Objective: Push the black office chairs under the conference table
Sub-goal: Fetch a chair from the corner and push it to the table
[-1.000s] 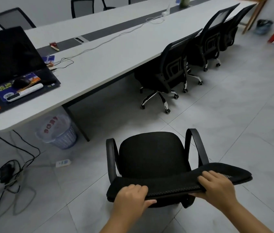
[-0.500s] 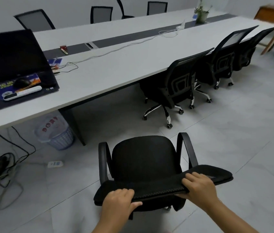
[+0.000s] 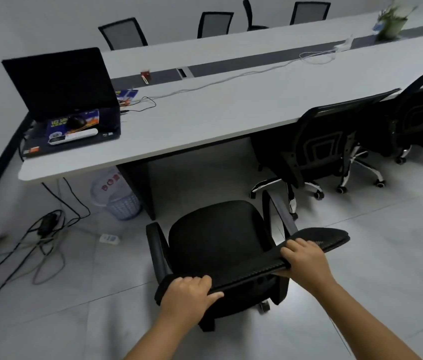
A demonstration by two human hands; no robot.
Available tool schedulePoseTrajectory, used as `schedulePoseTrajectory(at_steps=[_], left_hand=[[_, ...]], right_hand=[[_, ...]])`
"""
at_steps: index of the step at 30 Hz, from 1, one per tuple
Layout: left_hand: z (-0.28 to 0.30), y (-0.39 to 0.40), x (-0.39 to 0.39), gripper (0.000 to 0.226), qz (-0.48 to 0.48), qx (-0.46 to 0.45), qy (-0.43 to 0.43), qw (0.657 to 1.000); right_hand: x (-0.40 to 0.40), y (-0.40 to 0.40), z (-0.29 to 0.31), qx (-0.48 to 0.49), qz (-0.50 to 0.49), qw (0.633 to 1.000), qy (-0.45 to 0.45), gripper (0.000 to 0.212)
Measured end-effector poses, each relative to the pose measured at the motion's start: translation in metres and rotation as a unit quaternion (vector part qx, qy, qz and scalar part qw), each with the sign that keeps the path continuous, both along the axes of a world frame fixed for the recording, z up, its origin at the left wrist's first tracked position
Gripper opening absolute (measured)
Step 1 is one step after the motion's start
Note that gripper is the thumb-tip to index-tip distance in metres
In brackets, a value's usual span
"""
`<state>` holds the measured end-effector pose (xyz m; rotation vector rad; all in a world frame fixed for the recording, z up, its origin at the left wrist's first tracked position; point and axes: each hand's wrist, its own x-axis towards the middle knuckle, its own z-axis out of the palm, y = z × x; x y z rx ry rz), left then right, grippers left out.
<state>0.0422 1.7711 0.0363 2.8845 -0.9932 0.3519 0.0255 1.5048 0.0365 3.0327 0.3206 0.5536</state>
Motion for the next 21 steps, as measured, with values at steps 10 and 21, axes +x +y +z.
schedulePoseTrajectory(at_steps=[10,21], left_hand=[[-0.004,0.029,0.113,0.074,0.012,-0.024,-0.074,0.997],[-0.002,0.081,0.242,0.057,-0.042,-0.004,-0.050,0.998]], right_hand=[[0.110,-0.012,-0.011,0.041,0.047,0.997,-0.039,0.062],[0.193,0.013,-0.024,0.037,0.023,0.997,-0.056,0.068]])
